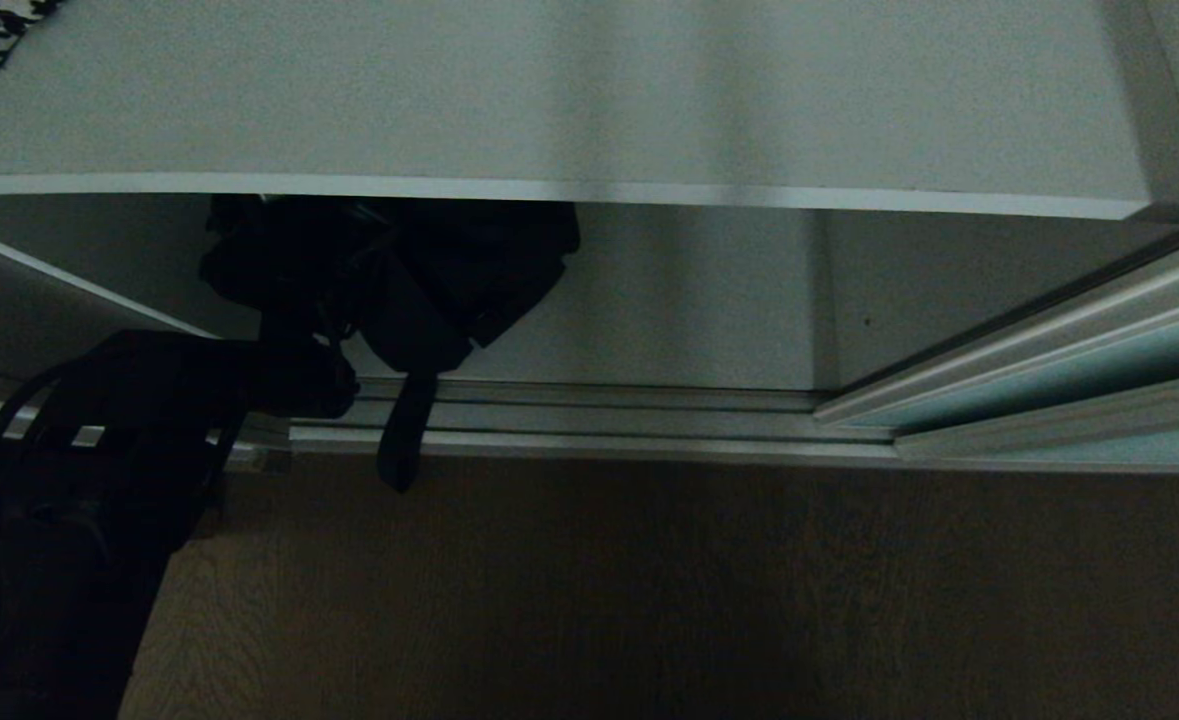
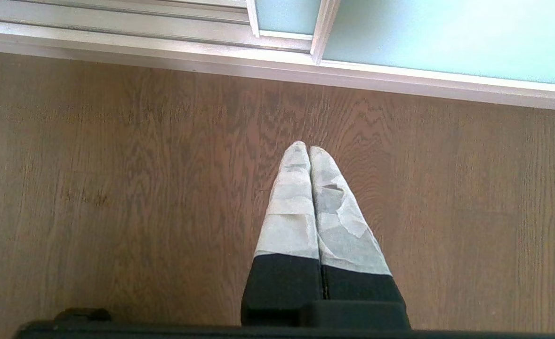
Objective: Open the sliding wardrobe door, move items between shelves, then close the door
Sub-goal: Place the bag on the lower shelf
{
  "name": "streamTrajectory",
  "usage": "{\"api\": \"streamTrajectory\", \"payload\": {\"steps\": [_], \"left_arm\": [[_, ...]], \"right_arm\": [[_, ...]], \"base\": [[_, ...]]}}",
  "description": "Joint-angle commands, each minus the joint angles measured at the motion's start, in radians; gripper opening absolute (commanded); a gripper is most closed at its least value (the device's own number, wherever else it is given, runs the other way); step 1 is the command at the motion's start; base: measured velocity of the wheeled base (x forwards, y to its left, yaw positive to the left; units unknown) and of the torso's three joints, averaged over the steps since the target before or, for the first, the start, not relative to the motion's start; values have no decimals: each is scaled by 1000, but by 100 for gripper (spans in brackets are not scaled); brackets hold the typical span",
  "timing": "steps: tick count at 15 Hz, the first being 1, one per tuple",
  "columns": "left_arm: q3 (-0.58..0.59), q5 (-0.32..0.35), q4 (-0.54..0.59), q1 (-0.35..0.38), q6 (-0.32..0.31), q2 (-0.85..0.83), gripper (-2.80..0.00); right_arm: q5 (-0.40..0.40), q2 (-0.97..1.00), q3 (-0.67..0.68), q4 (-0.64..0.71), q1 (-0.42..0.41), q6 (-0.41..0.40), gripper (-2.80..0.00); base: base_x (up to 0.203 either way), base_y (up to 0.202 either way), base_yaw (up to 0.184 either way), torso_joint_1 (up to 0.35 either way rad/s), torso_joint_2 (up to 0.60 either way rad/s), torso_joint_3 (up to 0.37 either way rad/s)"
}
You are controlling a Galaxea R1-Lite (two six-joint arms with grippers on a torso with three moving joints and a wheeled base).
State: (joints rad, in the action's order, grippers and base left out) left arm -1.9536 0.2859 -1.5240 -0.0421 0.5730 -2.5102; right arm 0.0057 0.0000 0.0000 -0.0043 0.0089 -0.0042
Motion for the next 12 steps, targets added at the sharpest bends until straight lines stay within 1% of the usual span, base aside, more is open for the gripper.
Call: {"api": "streamTrajectory", "payload": {"steps": [1,4,6,7,8,9,10,12], "left_arm": [[-1,-30,-6,6,-2,23,-280],[-11,-48,-6,13,8,56,-280],[-10,-50,-6,13,5,37,-280],[-10,-63,17,14,-30,21,-280],[-10,-80,55,14,-62,22,-280],[-10,-107,141,15,-98,24,-280],[-10,-136,198,16,-131,27,-280],[-10,-146,305,16,-130,30,-280]], "right_arm": [[0,-5,0,0,0,1,-280],[0,-3,0,0,0,0,-280],[0,-4,0,0,0,0,-280],[0,-3,0,0,0,1,-280],[0,-4,0,0,0,0,-280],[0,-5,0,0,0,1,-280],[0,-4,0,0,0,0,-280],[0,-5,0,0,0,0,-280]], "base": [[0,0,0,0,0,0],[0,0,0,0,0,0],[0,0,0,0,0,0],[0,0,0,0,0,0],[0,0,0,0,0,0],[0,0,0,0,0,0],[0,0,0,0,0,0],[0,0,0,0,0,0]]}}
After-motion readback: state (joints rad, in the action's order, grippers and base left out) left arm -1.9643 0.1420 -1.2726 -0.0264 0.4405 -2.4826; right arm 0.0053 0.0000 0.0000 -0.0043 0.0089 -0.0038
